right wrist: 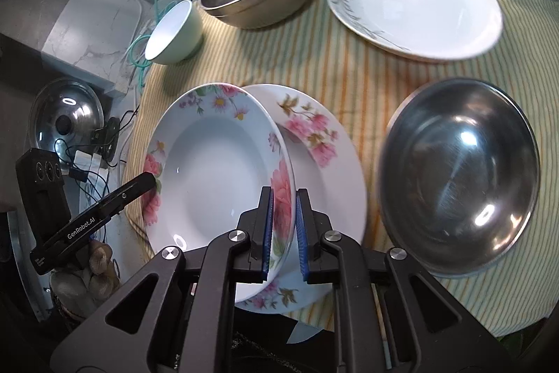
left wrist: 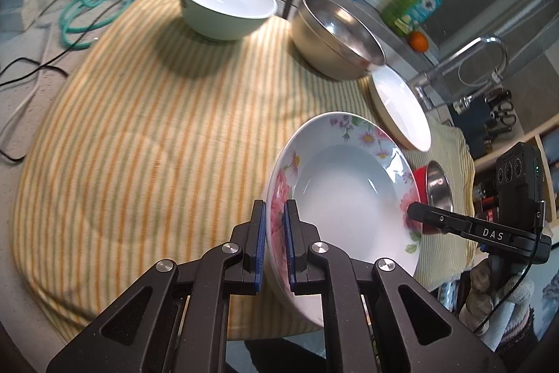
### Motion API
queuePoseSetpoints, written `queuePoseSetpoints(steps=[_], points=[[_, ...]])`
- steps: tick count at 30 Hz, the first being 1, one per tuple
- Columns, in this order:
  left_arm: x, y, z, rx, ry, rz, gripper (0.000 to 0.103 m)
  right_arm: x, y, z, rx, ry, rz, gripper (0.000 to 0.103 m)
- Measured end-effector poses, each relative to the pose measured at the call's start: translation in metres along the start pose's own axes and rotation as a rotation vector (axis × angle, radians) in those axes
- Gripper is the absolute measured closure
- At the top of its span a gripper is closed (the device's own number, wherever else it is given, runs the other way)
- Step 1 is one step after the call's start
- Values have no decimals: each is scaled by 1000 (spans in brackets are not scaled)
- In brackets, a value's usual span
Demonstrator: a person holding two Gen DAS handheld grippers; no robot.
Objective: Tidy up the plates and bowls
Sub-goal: 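Lift the rose plate and lower it onto the pink-and-brown flowered plate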
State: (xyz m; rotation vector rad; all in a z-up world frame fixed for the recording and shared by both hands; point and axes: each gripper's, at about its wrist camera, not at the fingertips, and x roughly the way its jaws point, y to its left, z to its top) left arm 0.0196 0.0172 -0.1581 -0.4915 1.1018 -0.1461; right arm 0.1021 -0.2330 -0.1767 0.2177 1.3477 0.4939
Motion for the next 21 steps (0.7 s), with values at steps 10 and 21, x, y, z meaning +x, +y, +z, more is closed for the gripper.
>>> queuePoseSetpoints(steps=[10, 21], points=[[14, -11, -3, 43, 33, 18, 95, -1, -18, -8, 22, 5, -26, 90], [22, -13, -3, 52, 48, 31, 95, 4, -21, -8, 18, 21, -53, 90]])
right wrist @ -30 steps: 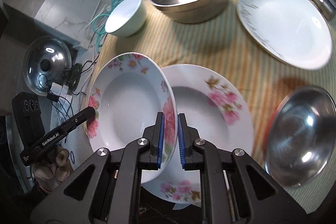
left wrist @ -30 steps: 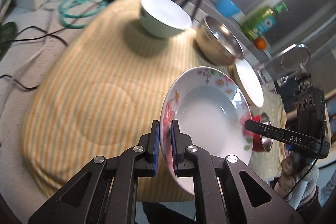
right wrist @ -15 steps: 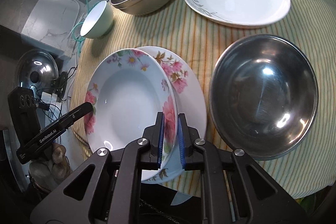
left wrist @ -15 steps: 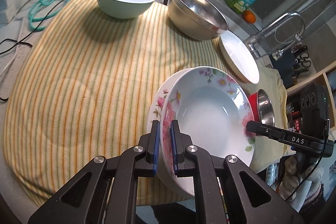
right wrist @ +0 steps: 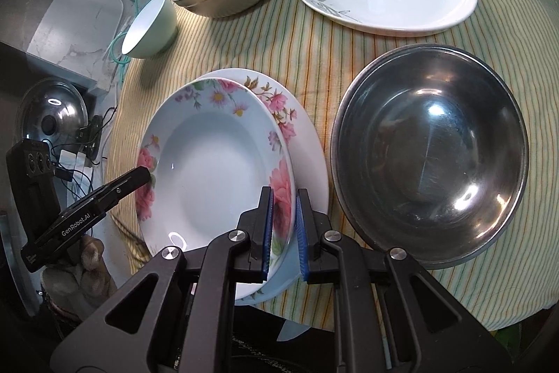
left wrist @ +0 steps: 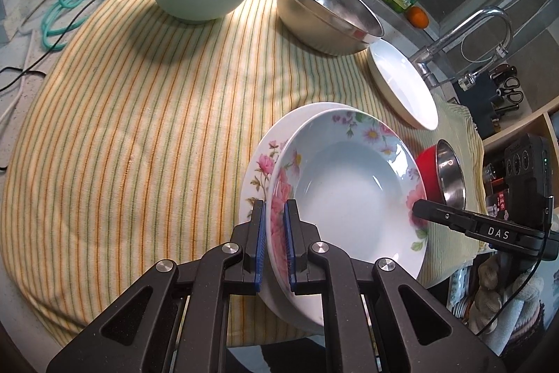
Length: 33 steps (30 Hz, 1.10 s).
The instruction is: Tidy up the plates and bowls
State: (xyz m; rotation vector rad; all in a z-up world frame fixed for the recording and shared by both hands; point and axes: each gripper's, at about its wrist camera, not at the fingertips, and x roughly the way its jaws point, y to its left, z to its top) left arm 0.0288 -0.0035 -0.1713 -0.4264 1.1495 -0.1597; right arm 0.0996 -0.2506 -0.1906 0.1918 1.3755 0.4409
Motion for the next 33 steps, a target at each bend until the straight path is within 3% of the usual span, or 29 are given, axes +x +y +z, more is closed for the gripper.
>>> queuePoseSetpoints(steps=[9, 24, 33], points=[[1, -1, 2, 6, 1, 7, 94, 1, 2, 1, -9, -5, -14, 90], [2, -3, 2, 13, 1, 14, 93, 1, 11, 0, -64, -17, -61, 77], [3, -7, 2, 33, -6, 26, 88, 0, 13, -1, -82, -27, -82, 76]])
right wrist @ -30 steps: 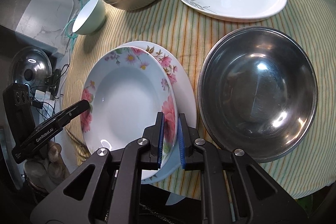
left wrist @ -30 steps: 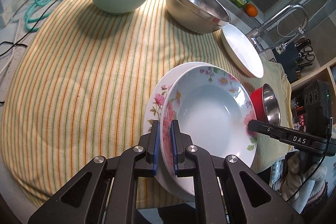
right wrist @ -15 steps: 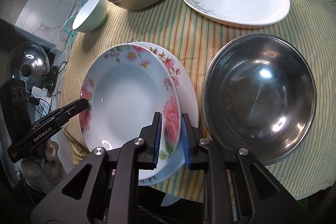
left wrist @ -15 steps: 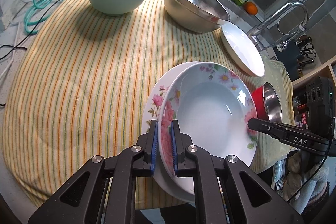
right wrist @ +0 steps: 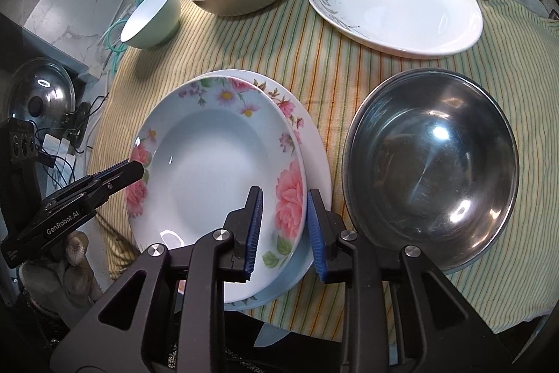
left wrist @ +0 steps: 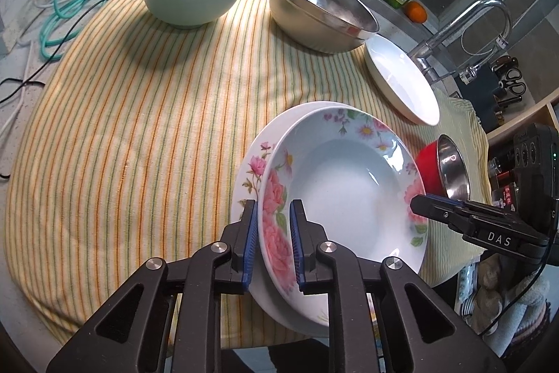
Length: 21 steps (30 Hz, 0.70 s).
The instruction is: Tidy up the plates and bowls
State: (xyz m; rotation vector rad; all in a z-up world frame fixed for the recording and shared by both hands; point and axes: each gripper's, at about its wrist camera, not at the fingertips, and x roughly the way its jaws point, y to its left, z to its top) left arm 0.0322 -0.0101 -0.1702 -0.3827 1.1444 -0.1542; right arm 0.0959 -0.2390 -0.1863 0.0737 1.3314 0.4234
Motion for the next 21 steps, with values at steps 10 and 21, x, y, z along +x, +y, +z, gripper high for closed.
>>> queuePoseSetpoints(steps=[10, 21], points=[[0, -1, -1, -2, -2, 3, 84, -4, 1, -1, -8, -17, 14, 56], [-15, -4, 1, -18, -34, -6, 79, -17, 1, -4, -2, -47, 91, 49]])
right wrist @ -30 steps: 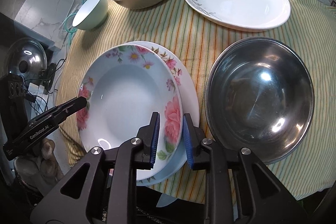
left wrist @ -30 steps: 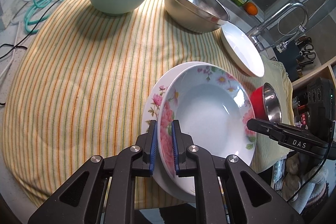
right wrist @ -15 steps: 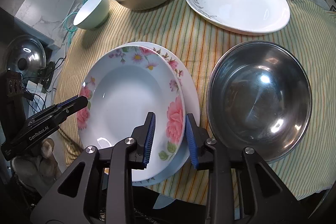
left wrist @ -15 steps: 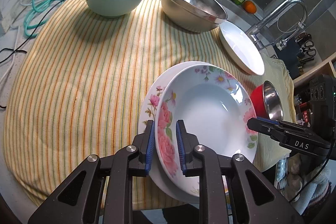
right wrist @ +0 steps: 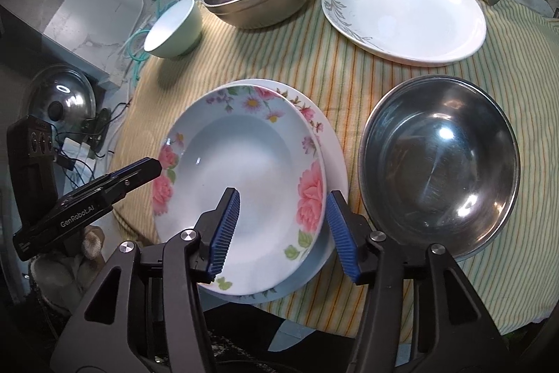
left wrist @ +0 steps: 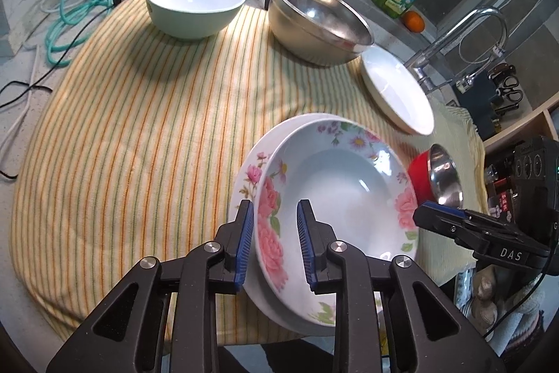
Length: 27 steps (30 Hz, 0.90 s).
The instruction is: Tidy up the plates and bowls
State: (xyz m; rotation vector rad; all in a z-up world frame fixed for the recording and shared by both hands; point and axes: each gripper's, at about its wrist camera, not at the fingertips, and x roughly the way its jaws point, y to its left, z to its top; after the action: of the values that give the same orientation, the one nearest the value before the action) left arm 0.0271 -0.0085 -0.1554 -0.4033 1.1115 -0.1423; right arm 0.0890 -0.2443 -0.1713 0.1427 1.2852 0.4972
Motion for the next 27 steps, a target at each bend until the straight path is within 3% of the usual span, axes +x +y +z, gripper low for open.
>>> queuePoseSetpoints(steps=[7, 12, 18, 27], points=[[-19, -10, 12, 0, -51, -17, 79, -23, 8, 1, -8, -42, 90, 49], [-24, -22, 24, -1, -85, -37, 79, -52, 11, 9, -41, -102, 104, 49], [-15, -41, 33, -5, -91, -61, 79, -86, -19, 24, -39, -172, 52, 49], [12, -72, 51, -32, -93, -98, 79, -109, -108, 53, 10, -219, -80, 49]])
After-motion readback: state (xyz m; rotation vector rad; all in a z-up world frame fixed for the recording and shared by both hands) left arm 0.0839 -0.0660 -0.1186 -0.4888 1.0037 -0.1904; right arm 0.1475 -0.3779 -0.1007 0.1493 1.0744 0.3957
